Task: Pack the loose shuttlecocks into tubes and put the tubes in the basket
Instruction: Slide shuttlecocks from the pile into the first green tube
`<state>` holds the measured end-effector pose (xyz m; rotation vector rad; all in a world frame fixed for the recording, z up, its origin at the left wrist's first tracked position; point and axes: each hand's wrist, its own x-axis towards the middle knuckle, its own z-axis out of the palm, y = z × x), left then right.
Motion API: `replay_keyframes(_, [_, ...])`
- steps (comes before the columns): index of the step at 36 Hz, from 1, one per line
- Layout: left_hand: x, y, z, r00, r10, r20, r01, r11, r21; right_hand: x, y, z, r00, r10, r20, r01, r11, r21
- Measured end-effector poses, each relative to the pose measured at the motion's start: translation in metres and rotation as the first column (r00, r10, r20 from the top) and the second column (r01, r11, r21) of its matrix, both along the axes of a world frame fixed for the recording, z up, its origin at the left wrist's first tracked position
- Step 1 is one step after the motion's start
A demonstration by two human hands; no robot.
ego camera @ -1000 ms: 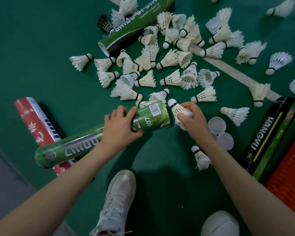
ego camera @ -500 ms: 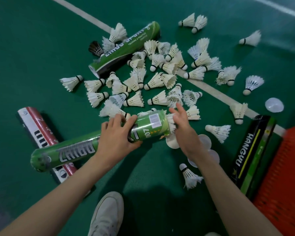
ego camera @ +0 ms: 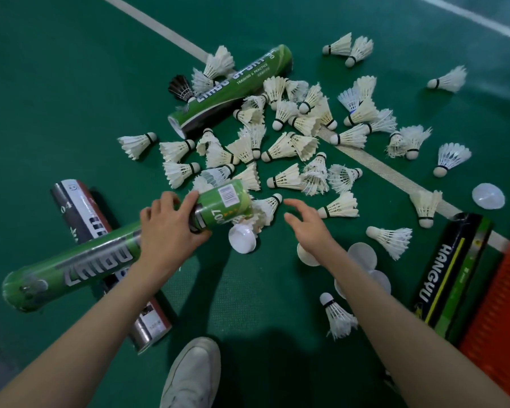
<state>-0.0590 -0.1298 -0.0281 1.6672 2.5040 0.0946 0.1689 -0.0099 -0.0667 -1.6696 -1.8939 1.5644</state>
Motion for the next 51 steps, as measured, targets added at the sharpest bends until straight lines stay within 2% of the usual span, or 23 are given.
replay_keyframes(2, [-0.007,-0.001,-0.002,0.999,0.04,0.005,-0.039,0.999,-0.037,-0.005,0.01,-0.004,0.968,0.186,0.166,-0.198,0.978,0.062])
replay_keyframes(4, [-0.01,-0.002,-0.005,0.998,0.062,0.015,-0.06,0.996,-0.064,-0.01,0.018,-0.005,0.846,0.364,0.39,-0.441,0.889,0.126])
replay_keyframes(6, [-0.008,-0.004,-0.008,0.997,0.068,0.028,-0.066,0.995,-0.071,-0.015,0.025,-0.007,0.691,0.482,0.539,-0.645,0.748,0.158])
replay_keyframes(10, [-0.004,-0.004,-0.011,0.998,0.059,0.029,-0.057,0.995,-0.078,-0.023,0.034,-0.009,0.486,0.63,0.606,-0.842,0.522,0.134])
replay_keyframes(13, [-0.004,-0.005,-0.013,0.998,0.057,0.036,-0.054,0.995,-0.08,-0.028,0.035,-0.014,0.428,0.651,0.628,-0.883,0.45,0.136])
replay_keyframes(15, [-0.005,-0.006,-0.014,0.997,0.057,0.051,-0.054,0.996,-0.07,-0.031,0.032,-0.022,0.435,0.629,0.645,-0.883,0.438,0.168])
replay_keyframes(19, [-0.006,-0.006,-0.014,0.997,0.055,0.045,-0.051,0.995,-0.087,-0.039,0.017,-0.034,0.547,0.459,0.7,-0.81,0.502,0.304])
replay_keyframes(22, [-0.004,-0.007,-0.013,0.998,0.046,0.042,-0.042,0.995,-0.094,-0.032,0.007,-0.042,0.565,0.377,0.734,-0.793,0.492,0.358])
replay_keyframes(24, [-0.002,-0.006,-0.012,0.998,0.04,0.04,-0.037,0.996,-0.084,-0.021,0.007,-0.046,0.638,0.329,0.696,-0.744,0.495,0.448])
replay_keyframes(25, [-0.001,-0.005,-0.011,0.999,0.037,0.038,-0.034,0.997,-0.076,-0.016,0.008,-0.047,0.697,0.306,0.649,-0.691,0.528,0.494])
replay_keyframes(27, [0.002,-0.004,-0.009,0.999,0.031,0.032,-0.029,0.998,-0.065,-0.01,0.012,-0.039,0.83,0.253,0.498,-0.523,0.663,0.536])
replay_keyframes(29, [0.006,-0.002,-0.006,0.999,0.019,0.03,-0.017,0.999,-0.051,-0.008,0.019,-0.022,0.947,0.112,0.302,-0.255,0.832,0.492])
replay_keyframes(30, [0.008,0.0,-0.005,0.999,0.011,0.03,-0.01,0.999,-0.042,-0.008,0.023,-0.011,0.98,0.013,0.197,-0.103,0.887,0.45])
replay_keyframes(33, [0.014,0.011,-0.001,0.999,-0.012,0.032,0.012,1.0,-0.015,-0.006,0.038,0.017,0.981,-0.185,-0.063,0.195,0.949,0.247])
replay_keyframes(36, [0.022,0.026,-0.002,0.999,-0.022,0.046,0.021,1.0,0.023,-0.001,0.05,0.026,0.932,-0.275,-0.235,0.29,0.957,0.028])
replay_keyframes(41, [0.031,0.047,0.001,0.998,-0.036,0.054,0.033,0.998,0.06,0.001,0.058,0.032,0.864,-0.348,-0.363,0.314,0.937,-0.151])
replay_keyframes(51, [0.047,0.073,0.003,0.997,-0.047,0.06,0.042,0.995,0.086,-0.009,0.065,0.03,0.901,-0.236,-0.365,0.176,0.966,-0.191])
